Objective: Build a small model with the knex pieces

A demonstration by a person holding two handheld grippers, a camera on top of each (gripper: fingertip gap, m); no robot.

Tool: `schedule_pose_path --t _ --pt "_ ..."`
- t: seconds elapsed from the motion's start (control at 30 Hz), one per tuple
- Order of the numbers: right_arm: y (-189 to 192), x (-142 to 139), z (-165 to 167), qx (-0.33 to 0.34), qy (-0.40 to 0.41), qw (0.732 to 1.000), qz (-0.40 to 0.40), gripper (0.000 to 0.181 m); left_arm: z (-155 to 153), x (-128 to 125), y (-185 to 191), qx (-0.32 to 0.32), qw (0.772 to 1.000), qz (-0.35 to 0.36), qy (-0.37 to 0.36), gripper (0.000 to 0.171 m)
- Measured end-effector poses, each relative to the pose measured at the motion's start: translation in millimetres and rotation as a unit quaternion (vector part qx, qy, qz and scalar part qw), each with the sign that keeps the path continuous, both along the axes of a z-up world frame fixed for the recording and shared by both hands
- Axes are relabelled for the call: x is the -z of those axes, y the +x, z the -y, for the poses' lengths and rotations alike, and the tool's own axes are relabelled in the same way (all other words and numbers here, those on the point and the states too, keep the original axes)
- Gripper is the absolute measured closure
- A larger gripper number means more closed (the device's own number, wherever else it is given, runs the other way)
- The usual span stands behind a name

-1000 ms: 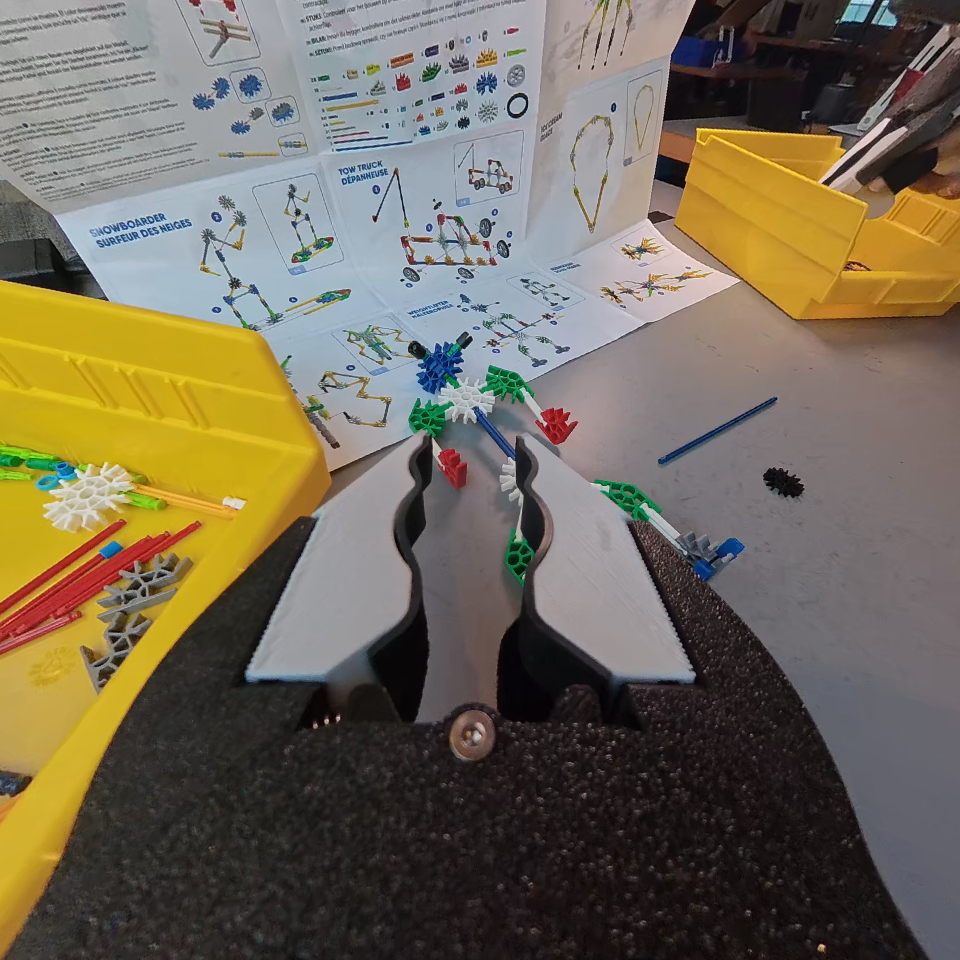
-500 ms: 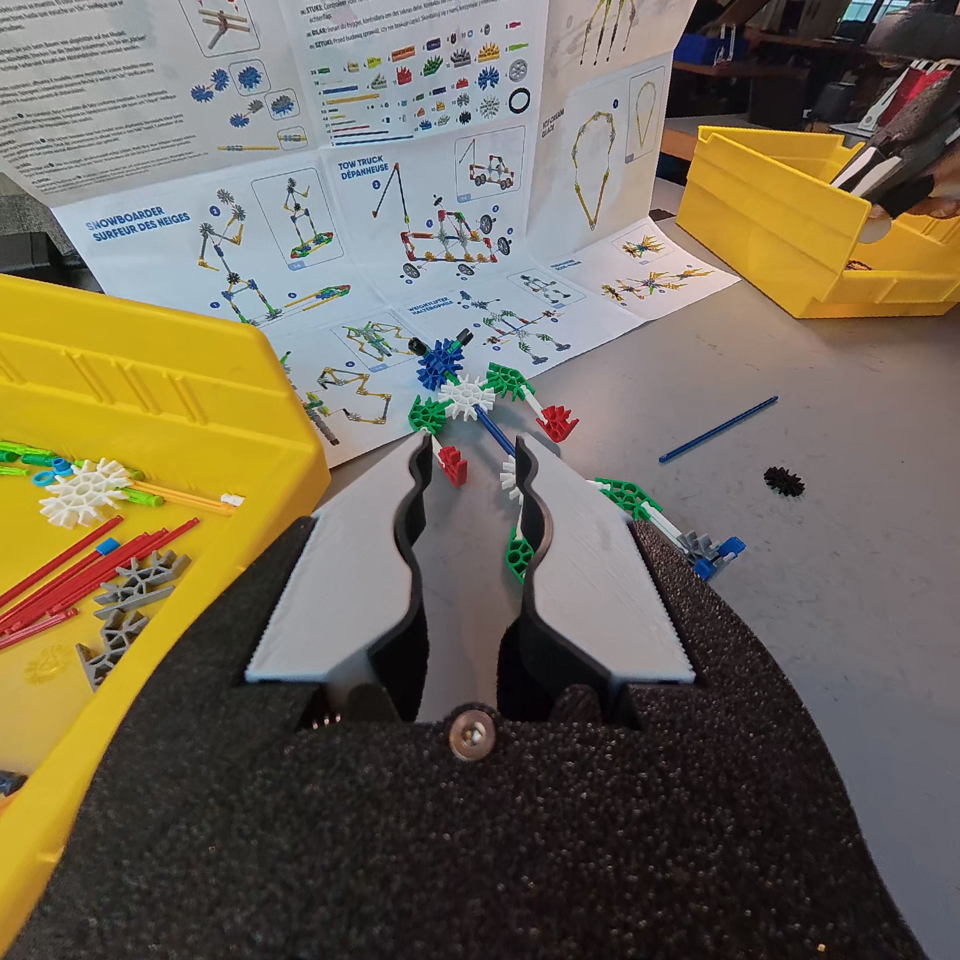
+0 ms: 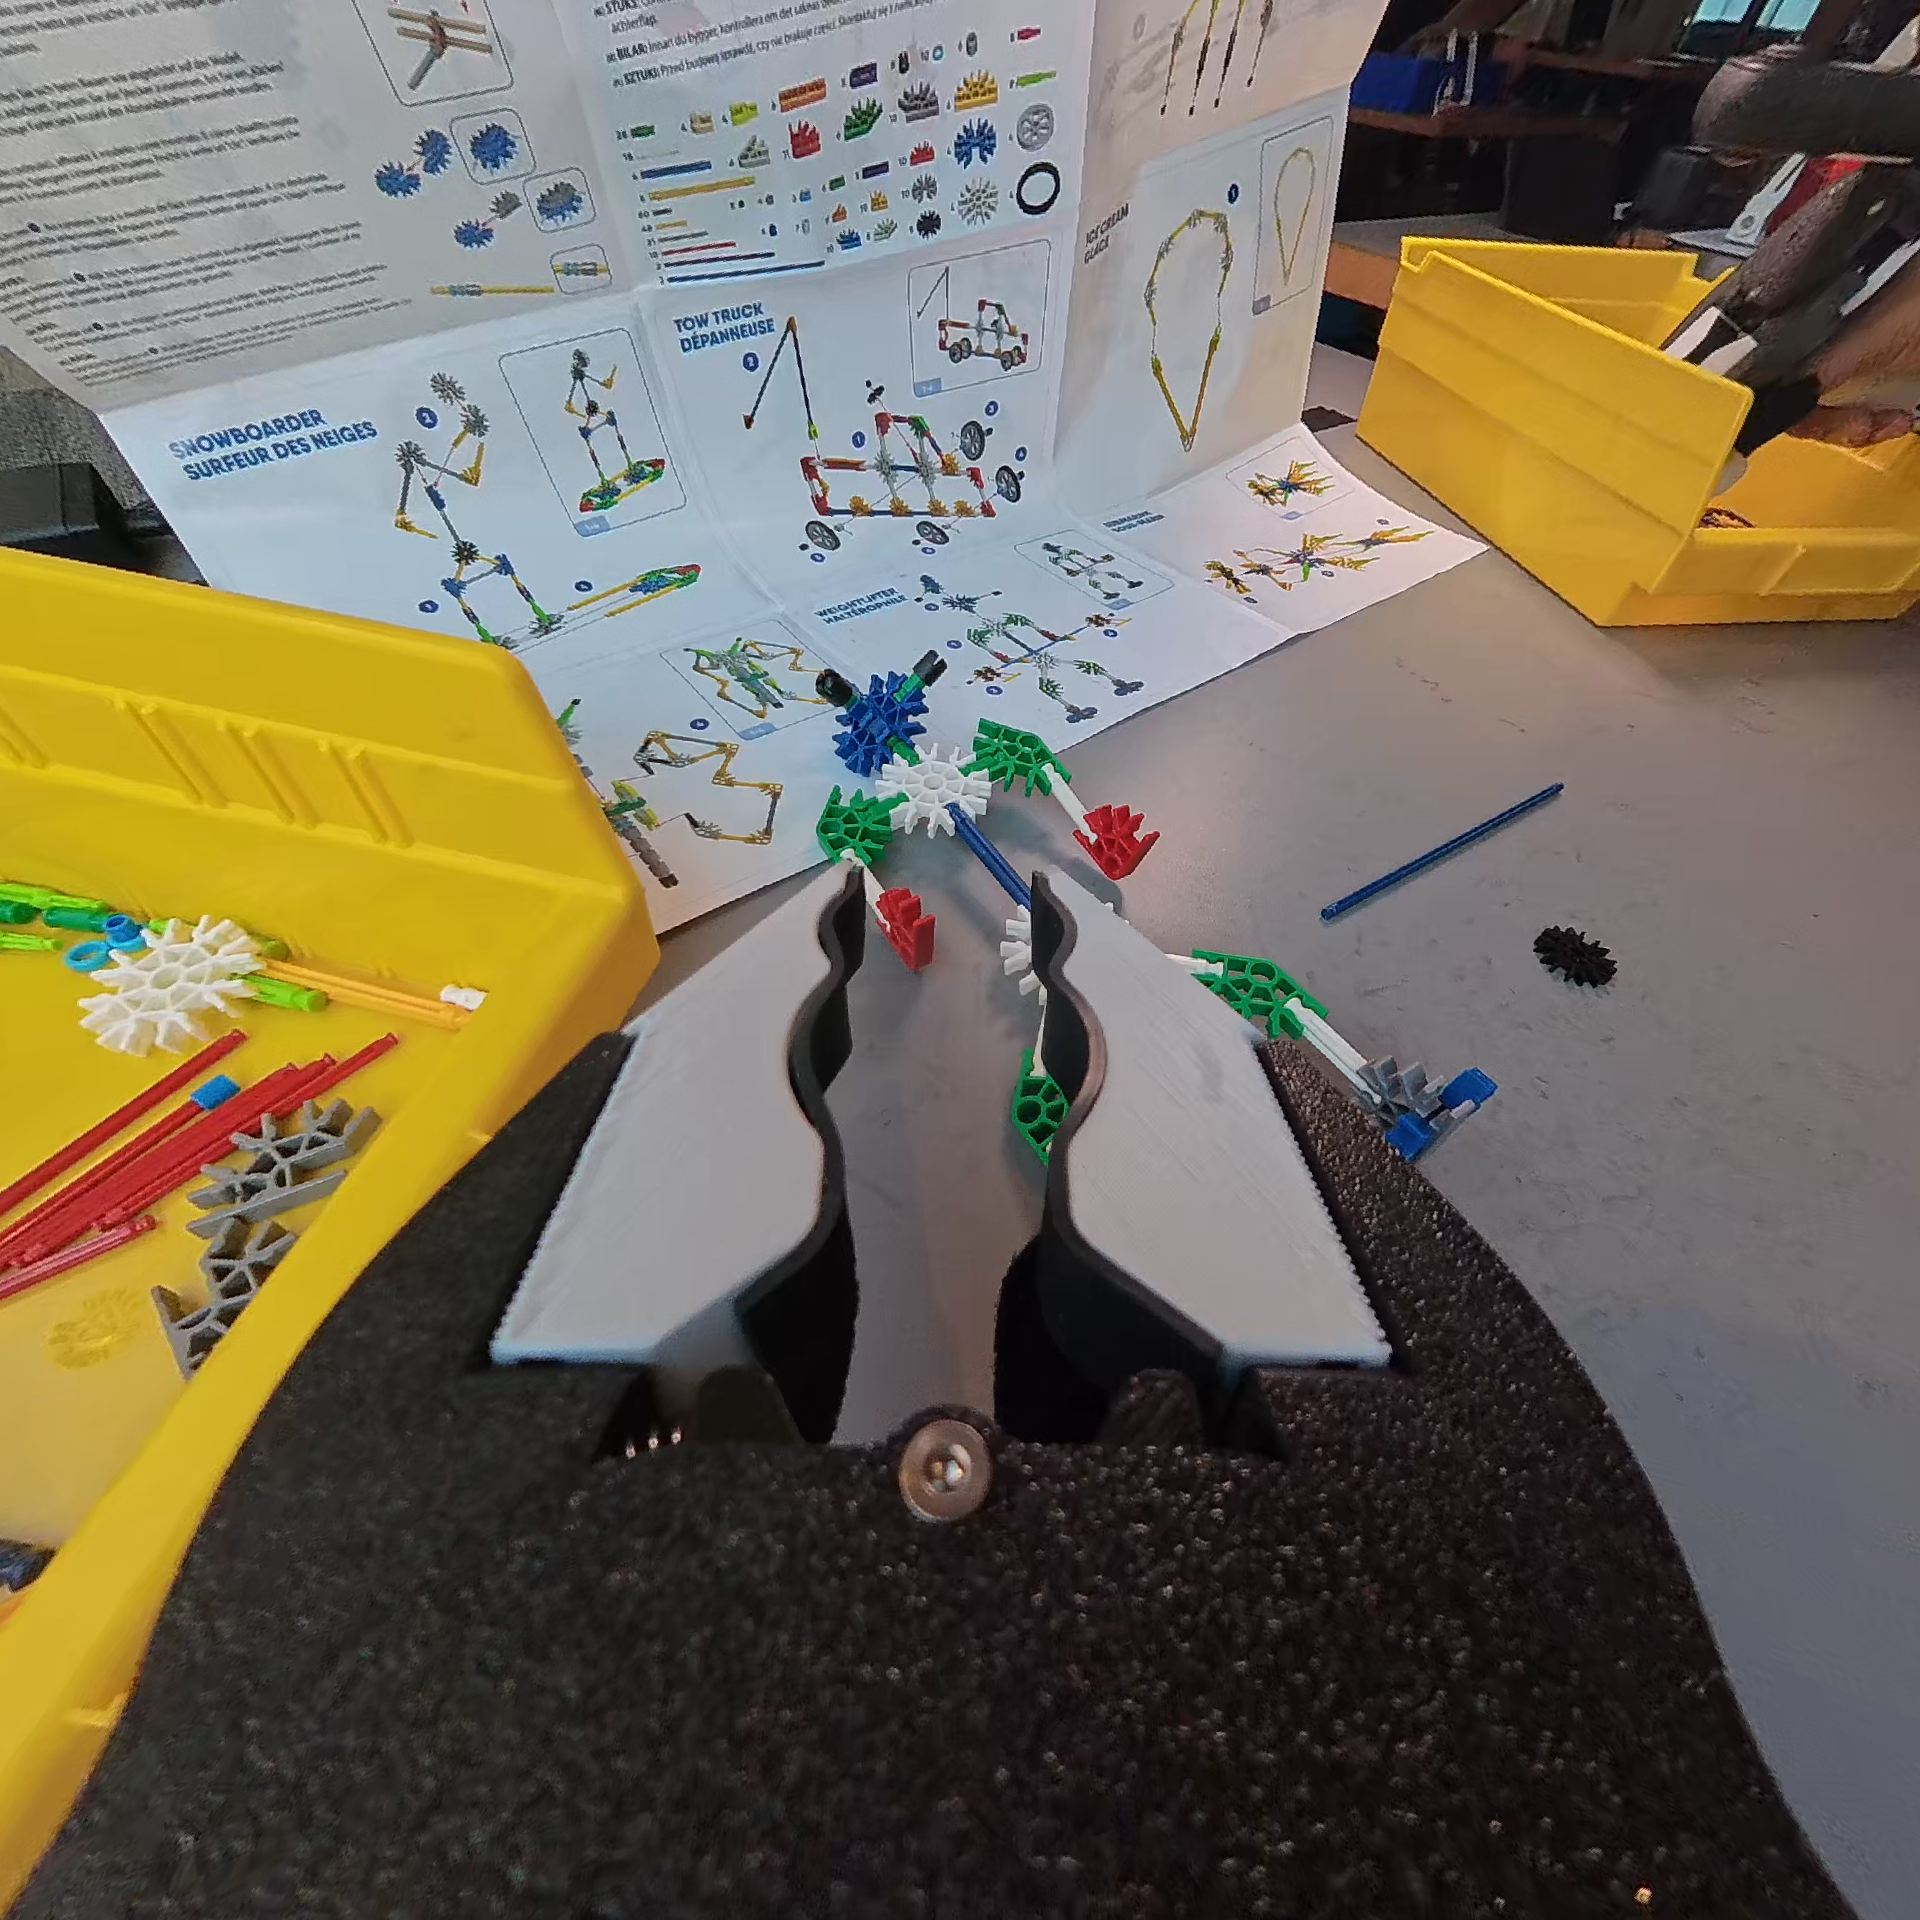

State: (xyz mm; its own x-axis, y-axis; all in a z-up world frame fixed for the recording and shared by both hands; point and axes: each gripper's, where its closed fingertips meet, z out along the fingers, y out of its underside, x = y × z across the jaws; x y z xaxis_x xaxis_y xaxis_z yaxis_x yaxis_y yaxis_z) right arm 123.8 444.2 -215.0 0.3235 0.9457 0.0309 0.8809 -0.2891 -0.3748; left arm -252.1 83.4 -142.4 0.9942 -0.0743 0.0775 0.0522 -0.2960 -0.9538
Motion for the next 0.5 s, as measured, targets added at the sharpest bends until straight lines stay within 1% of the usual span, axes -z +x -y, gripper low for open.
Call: schedule_pose_path --t 0.1,0.17,0.23,0.3,0.33,0.37,0.4,0.43,0.5 --pt "2.0 -0.9 1.8 -0.007 0.005 1.0 0.004 0.16 0.0 -0.3 -0.2 0.0 1.0 0.002 0.0 0.141" --pt "-0.2 -11.6 6.2 -0.014 0.017 1.0 -0.006 0.16 0.2 -0.8 0.4 0.001 1.0 0.001 0.001 0.141" --pt "-13.3 -42.4 14.4 -0.017 0.043 0.997 -0.059 0.16 0.5 -1.9 0.6 0.001 1.0 0.0 0.003 0.141" --pt "-34.6 -89.0 34.8 -0.034 0.092 0.986 -0.135 0.16 0.4 -1.9 0.3 0.001 1.0 0.001 0.003 0.141" --pt "-46.2 -111.4 53.3 -0.055 0.117 0.977 -0.168 0.16 0.2 -1.6 0.2 0.001 1.0 0.002 0.003 0.141" --pt "-58.4 -128.1 79.2 -0.088 0.129 0.969 -0.193 0.16 0.1 -1.2 0.4 0.001 1.0 0.003 0.002 0.141" --pt "-70.5 -137.3 108.7 -0.124 0.132 0.961 -0.209 0.16 -0.3 -0.8 0.8 0.002 1.0 0.003 0.002 0.141" --pt "-81.3 -137.7 138.8 -0.159 0.126 0.956 -0.212 0.16 -0.7 -0.6 1.8 0.004 1.0 0.003 0.001 0.141" --pt "-98.8 -117.6 195.0 -0.232 0.103 0.949 -0.187 0.16 -1.9 -0.3 4.9 0.01 1.0 0.002 0.0 0.141"
